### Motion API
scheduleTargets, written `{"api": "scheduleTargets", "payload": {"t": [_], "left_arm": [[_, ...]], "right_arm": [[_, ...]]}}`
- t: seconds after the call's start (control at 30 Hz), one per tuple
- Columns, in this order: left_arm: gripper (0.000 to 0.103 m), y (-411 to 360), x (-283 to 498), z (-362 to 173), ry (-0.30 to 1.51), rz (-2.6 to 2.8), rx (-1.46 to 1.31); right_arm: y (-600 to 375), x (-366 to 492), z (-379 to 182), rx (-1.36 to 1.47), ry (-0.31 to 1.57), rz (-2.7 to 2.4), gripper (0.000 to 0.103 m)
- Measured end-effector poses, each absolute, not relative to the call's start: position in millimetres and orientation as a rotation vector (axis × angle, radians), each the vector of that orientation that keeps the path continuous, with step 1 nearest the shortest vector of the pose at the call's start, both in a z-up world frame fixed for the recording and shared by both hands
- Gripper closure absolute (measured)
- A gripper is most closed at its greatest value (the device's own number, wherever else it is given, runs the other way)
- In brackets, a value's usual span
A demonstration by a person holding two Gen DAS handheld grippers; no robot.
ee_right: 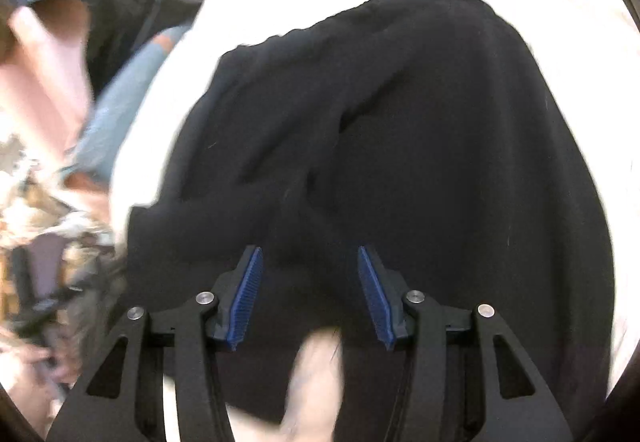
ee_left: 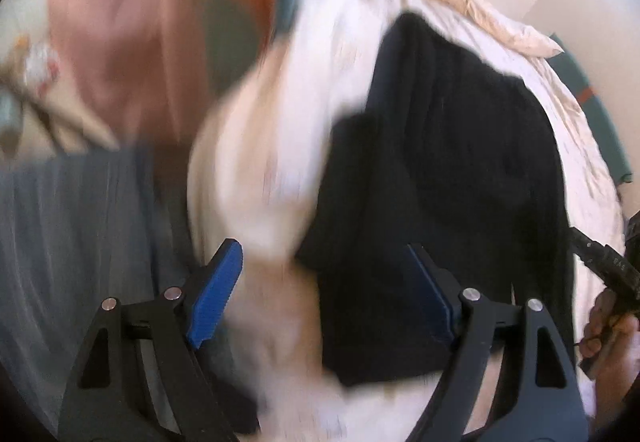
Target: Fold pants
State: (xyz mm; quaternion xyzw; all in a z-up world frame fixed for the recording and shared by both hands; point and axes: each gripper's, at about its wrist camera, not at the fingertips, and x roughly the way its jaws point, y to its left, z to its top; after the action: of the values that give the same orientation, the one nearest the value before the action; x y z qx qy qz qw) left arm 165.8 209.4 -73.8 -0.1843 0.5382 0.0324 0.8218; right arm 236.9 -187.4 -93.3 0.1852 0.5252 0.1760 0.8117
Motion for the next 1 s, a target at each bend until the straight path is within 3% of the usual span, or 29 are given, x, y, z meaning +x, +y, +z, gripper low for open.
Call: {"api": "scheduleTargets", "payload": {"t": [0.03, 0.1, 0.17, 0.27, 0.3, 0.37, 0.4, 0.43, 0.77, 1.0], "left_arm": [[0.028, 206.0, 151.8, -84.8, 1.183, 0.051, -0.42], [0.058, 198.5, 135.6, -103.2, 1.243, 0.033, -0.447], [0.068, 191.9, 127.2, -122.6, 1.289, 0.009, -0.485], [0.071, 187.4, 121.9, -137.1, 1.288, -0.012, -0.574], [0.078, 185.2, 121.2, -138.6, 1.281, -0.02, -0.585], [0.097, 179.4, 118.0, -133.1, 1.259, -0.049, -0.562], [0.098, 176.3, 117.6, -128.0, 1.244, -0.063, -0.541], [0.098, 173.6, 117.4, -119.1, 1.216, -0.083, -0.512], [0.099, 180.8, 113.3, -83.7, 1.14, -0.132, -0.466], [0.096, 161.9, 121.6, -116.1, 1.289, -0.031, -0.307]], "right_arm": [[-187.9, 222.2, -97.1, 0.424, 1.144, 0.421, 0.051], [-184.9, 194.4, -109.8, 0.448, 1.182, 0.488, 0.053], [-177.9, 175.4, -127.6, 0.457, 1.228, 0.521, 0.064], [-165.9, 162.9, -154.8, 0.491, 1.289, 0.529, 0.064], [-162.0, 161.1, -160.7, 0.515, 1.301, 0.545, 0.064], [-149.0, 162.4, -167.9, 0.506, 1.321, 0.561, 0.077], [-145.0, 161.5, -168.6, 0.481, 1.326, 0.561, 0.096], [-142.9, 159.4, -167.5, 0.465, 1.312, 0.557, 0.1], [-168.0, 145.4, -106.5, 0.403, 1.126, 0.574, 0.101], [-139.1, 147.4, -171.9, 0.267, 1.352, 0.462, 0.097]]}}
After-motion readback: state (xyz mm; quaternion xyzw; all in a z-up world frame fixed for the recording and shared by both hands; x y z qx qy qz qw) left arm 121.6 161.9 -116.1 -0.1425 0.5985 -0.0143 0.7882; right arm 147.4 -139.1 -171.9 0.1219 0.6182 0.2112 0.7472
